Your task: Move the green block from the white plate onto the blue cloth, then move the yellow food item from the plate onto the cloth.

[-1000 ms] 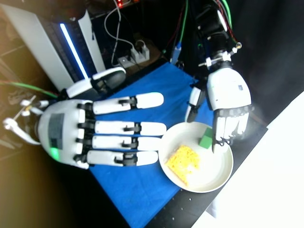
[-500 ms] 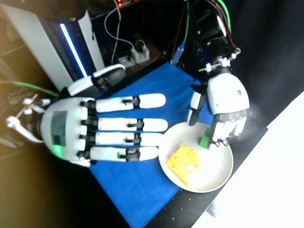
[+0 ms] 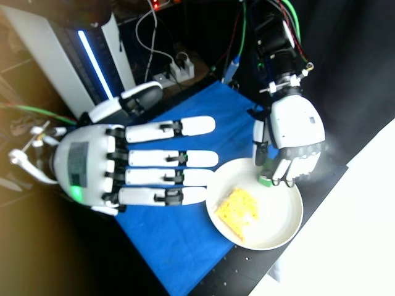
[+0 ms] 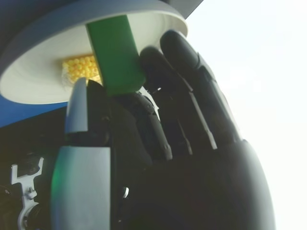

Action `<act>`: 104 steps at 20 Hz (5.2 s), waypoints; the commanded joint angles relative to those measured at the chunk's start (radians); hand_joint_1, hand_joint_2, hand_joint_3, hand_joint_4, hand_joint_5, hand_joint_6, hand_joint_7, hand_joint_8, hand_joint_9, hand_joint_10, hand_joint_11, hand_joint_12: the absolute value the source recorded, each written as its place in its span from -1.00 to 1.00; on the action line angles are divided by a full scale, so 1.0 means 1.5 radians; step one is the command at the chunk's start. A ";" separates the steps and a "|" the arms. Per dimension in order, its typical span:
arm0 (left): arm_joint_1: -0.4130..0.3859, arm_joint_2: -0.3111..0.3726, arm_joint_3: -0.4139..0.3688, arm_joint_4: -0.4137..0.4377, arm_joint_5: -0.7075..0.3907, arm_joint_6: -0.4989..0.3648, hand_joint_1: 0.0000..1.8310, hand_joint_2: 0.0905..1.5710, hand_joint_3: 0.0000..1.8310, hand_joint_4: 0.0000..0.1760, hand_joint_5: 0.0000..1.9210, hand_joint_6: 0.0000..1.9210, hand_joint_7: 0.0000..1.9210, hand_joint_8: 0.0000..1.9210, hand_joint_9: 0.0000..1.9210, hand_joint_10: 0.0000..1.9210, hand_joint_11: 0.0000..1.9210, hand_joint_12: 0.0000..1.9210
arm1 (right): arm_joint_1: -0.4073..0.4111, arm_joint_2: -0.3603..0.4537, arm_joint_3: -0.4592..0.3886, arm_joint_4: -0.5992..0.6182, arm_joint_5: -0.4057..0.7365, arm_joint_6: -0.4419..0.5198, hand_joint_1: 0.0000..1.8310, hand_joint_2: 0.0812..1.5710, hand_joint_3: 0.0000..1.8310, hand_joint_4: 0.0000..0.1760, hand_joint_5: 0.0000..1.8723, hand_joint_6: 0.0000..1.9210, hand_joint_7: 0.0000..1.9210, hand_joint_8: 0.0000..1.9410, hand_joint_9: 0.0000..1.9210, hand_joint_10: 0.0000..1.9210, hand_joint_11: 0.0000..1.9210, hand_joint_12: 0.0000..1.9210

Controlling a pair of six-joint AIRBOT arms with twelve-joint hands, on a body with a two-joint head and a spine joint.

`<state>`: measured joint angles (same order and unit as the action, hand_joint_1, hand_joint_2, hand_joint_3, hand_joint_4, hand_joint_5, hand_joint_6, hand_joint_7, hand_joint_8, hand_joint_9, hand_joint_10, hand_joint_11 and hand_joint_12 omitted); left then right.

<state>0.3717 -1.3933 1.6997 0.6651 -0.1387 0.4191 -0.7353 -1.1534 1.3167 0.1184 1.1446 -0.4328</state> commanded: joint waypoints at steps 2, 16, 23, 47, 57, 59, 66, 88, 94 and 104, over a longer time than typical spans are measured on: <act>-0.005 0.003 -0.001 -0.012 -0.066 -0.001 0.50 0.40 -1.00 -1.00 0.02 -0.21 -0.11 0.21 -0.02 0.32 -0.11 0.17 | 0.004 -0.001 -0.002 0.006 0.077 0.005 -0.75 0.10 -1.00 0.20 -0.90 -1.00 -0.69 -1.00 -0.72 -1.00 -1.00 0.00; -0.035 0.187 -0.208 0.083 -0.163 -0.002 0.37 0.43 -1.00 -1.00 0.05 -0.26 -0.10 0.44 -0.18 0.17 -0.19 0.35 | -0.003 -0.008 -0.001 0.006 0.077 0.005 -0.73 0.12 -1.00 0.15 -0.93 -1.00 -0.73 -0.99 -0.75 -0.99 -1.00 -0.12; -0.034 0.266 -0.309 0.157 -0.209 -0.003 0.48 0.47 -1.00 -1.00 -0.20 0.01 -0.12 0.33 -0.12 0.47 -0.28 0.27 | -0.011 -0.012 -0.001 0.010 0.077 0.005 -0.75 0.12 -0.99 -0.21 -0.89 -1.00 -0.66 -0.99 -0.69 -0.99 -1.00 -0.12; 0.093 0.275 -0.345 0.193 -0.242 -0.070 0.37 0.44 -1.00 -1.00 -0.07 -0.12 -0.01 0.35 0.01 0.36 -0.11 0.65 | -0.023 -0.020 -0.001 0.015 0.076 0.005 -0.72 0.16 -1.00 -0.19 -0.85 -1.00 -0.67 -1.00 -0.68 -1.00 -1.00 -0.16; 0.110 0.242 -0.321 0.195 -0.229 -0.077 0.38 0.41 -1.00 -1.00 -0.03 -0.18 0.03 0.28 0.04 0.20 -0.33 0.35 | -0.024 -0.021 -0.001 0.014 0.076 0.005 -0.73 0.12 -1.00 -0.25 -0.85 -1.00 -0.66 -1.00 -0.67 -1.00 -1.00 -0.11; 0.110 0.241 -0.320 0.193 -0.235 -0.079 0.36 0.44 -1.00 -1.00 -0.08 -0.10 -0.01 0.35 -0.03 0.29 -0.30 0.57 | -0.024 -0.021 -0.001 0.014 0.076 0.005 -0.72 0.13 -1.00 -0.03 -0.85 -1.00 -0.67 -1.00 -0.68 -1.00 -1.00 -0.11; 0.109 0.263 -0.314 0.111 -0.328 -0.087 -0.21 0.15 -1.00 -0.35 -0.45 -0.99 -0.36 -1.00 -0.29 -0.78 -0.68 0.39 | -0.025 -0.021 -0.001 0.015 0.077 0.005 -0.69 0.08 -1.00 0.12 -0.87 -0.99 -0.66 -1.00 -0.68 -1.00 -1.00 -0.15; 0.103 0.315 -0.315 -0.144 -0.392 0.116 -0.14 -0.08 -0.99 0.21 -1.00 -1.00 -0.83 -1.00 -0.76 -1.00 -0.96 -0.35 | 0.143 -0.157 0.264 -0.257 -0.285 0.005 -0.46 -0.05 -1.00 -0.28 -0.86 -0.99 -0.86 -1.00 -0.91 -1.00 -1.00 -0.38; 0.096 0.315 -0.324 -0.144 -0.412 0.117 -0.17 -0.06 -1.00 0.02 -0.96 -0.99 -0.77 -0.99 -0.71 -0.99 -1.00 -0.19 | 0.143 -0.226 0.356 -0.313 -0.375 0.005 -0.49 0.05 -1.00 -0.43 -0.87 -1.00 -0.68 -1.00 -0.60 -0.98 -0.94 0.21; 0.075 0.311 -0.331 -0.132 -0.420 0.117 -0.16 -0.06 -1.00 -0.65 -0.90 -1.00 -0.74 -1.00 -0.67 -1.00 -1.00 -0.02 | 0.143 -0.308 0.438 -0.386 -0.382 0.005 -0.44 0.02 -1.00 -0.56 -0.83 -0.99 -0.64 -0.99 -0.53 -0.99 -0.87 0.23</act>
<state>0.5026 -0.9241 1.2076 0.5022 -0.6701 0.5953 -0.5346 -1.6154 1.9682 -0.4881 0.4744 -0.4263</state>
